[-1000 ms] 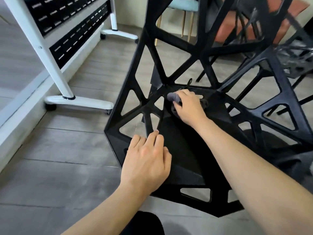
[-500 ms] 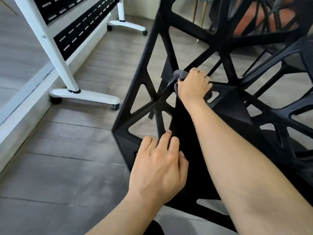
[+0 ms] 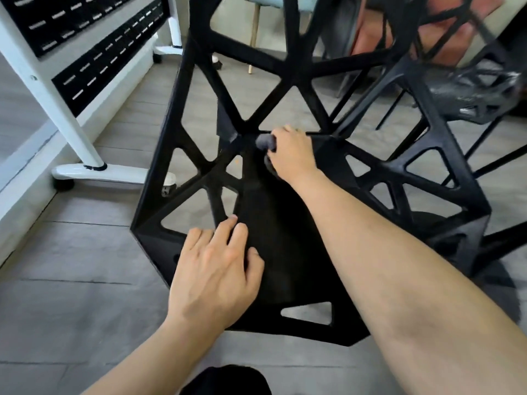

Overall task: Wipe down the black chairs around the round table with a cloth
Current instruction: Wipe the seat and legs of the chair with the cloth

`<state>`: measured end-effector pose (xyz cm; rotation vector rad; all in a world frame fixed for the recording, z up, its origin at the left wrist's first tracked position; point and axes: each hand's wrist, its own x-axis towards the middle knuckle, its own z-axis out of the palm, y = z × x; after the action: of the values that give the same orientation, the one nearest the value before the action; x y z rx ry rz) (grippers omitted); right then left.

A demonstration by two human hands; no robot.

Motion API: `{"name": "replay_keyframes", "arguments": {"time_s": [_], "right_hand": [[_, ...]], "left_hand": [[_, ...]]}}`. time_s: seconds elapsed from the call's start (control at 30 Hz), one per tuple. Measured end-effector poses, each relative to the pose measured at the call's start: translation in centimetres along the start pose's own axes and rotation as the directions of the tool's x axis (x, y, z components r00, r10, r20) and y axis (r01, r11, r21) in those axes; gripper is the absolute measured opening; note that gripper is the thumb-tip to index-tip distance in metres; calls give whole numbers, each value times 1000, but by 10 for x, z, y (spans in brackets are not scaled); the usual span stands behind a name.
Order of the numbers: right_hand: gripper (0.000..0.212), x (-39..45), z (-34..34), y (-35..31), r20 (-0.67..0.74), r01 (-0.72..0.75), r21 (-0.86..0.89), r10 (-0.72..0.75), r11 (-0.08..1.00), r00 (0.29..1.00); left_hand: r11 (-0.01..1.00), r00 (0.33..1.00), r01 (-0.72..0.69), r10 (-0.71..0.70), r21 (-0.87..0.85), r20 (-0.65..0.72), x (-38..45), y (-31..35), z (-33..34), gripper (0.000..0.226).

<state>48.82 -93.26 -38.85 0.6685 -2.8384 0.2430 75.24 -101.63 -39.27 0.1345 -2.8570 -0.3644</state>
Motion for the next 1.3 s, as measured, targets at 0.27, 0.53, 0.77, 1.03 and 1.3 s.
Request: {"name": "replay_keyframes", "arguments": {"time_s": [0.27, 0.53, 0.77, 1.03, 1.3], "right_hand": [[39, 18, -14, 97, -32, -209, -234, 207, 949, 978], [38, -38, -25, 110, 50, -58, 300, 45, 952, 998], [45, -105, -20, 8, 140, -2, 428, -64, 904, 988], [44, -187, -54, 3, 117, 94, 359, -145, 929, 982], [29, -176, -74, 102, 77, -327, 77, 322, 942, 944]], "left_hand": [[1000, 998, 1, -1, -2, -61, 2, -3, 7, 26], [998, 995, 56, -58, -33, -86, 3, 0, 9, 24], [995, 995, 99, -99, -7, 30, 5, 5, -1, 30], [942, 980, 92, -143, 322, 137, 0, -31, -59, 41], [960, 887, 278, -240, -43, 394, -26, -57, -102, 68]]}}
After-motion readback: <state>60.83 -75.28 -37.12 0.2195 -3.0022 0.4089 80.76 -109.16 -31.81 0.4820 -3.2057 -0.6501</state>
